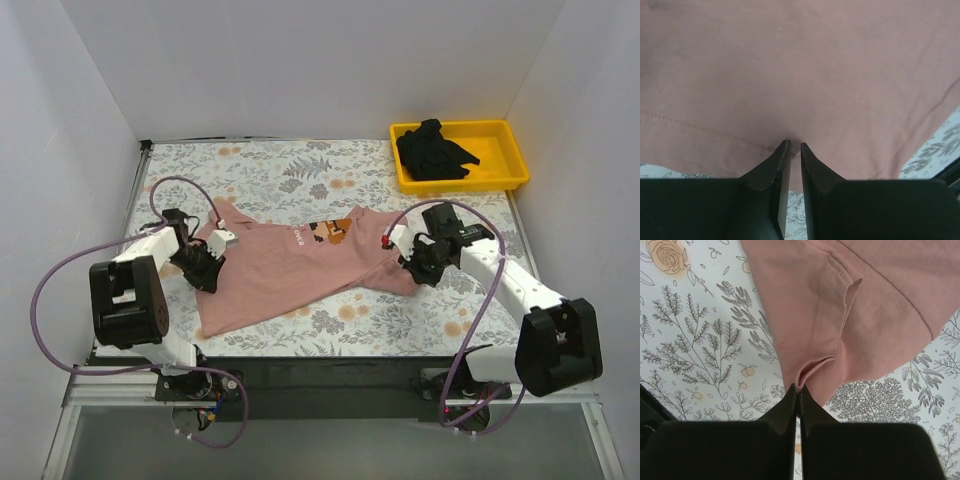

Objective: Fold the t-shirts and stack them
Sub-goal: Flatten the tshirt out

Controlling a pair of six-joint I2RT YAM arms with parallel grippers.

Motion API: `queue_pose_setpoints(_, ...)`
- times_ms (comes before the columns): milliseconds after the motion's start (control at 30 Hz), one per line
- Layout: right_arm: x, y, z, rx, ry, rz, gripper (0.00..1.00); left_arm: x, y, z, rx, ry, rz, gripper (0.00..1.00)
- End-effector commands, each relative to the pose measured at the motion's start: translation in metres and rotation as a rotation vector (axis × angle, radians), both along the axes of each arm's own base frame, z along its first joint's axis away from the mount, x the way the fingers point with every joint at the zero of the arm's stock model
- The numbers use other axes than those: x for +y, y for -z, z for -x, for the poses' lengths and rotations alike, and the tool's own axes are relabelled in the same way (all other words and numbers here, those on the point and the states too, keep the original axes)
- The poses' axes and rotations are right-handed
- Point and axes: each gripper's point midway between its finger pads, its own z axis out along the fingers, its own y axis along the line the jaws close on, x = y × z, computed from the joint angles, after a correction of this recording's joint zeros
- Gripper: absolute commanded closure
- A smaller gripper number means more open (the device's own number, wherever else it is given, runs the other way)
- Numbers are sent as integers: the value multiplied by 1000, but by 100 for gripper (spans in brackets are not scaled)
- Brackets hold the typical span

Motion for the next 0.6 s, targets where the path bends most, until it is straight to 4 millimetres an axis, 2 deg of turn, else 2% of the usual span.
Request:
queue_pose_setpoints(0, 9, -6, -21, -31, 28, -19, 99, 16, 10, -35, -16, -164, -84, 88)
queue_pose_setpoints(33, 9, -3, -25, -25, 36, -13, 99, 19, 9, -47, -25, -184, -90, 89)
queue_pose_setpoints(100, 10, 1, -36, -26, 51, 1, 99, 23, 23, -60, 19, -250, -102, 91)
queue_pose_setpoints(133, 12, -5, -45, -46, 58, -1, 99, 25, 18, -78, -8, -264, -99, 91)
queue_pose_setpoints(167, 12, -6, -51, -52, 64, 4, 99, 26, 27, -84, 20, -275, -99, 91)
queue_pose_setpoints(200, 13, -4, -57, -47, 72, 6, 99, 29, 28, -94, 21, -319, -104, 91)
queue_pose_setpoints(233, 17, -16, -69, -80, 80, -3, 99, 35, 23, -119, -13, -334, -104, 91)
queue_pose_setpoints(333, 21, -28, -88, -106, 101, -10, 99, 33, 2, -143, -17, -359, -32, 88)
queue_pose_setpoints(367, 25, -40, -98, -137, 103, -26, 99, 29, -18, -147, -12, -334, 3, 84)
queue_pose_setpoints(400, 28, -47, -101, -151, 102, -38, 99, 22, -30, -147, -19, -292, 48, 81)
queue_pose_setpoints(433, 29, -52, -103, -157, 108, -47, 99, 23, -40, -145, -40, -246, 65, 74)
queue_pose_setpoints(467, 32, -65, -107, -179, 111, -69, 99, 19, -62, -137, -70, -181, 96, 70)
queue_pose_setpoints(500, 33, -69, -106, -181, 108, -78, 99, 22, -72, -130, -85, -152, 88, 66)
queue_pose_setpoints(533, 35, -73, -102, -169, 108, -90, 99, 20, -91, -122, -130, -126, 104, 63)
queue_pose_setpoints(567, 36, -75, -100, -165, 106, -97, 99, 20, -96, -111, -128, -102, 97, 62)
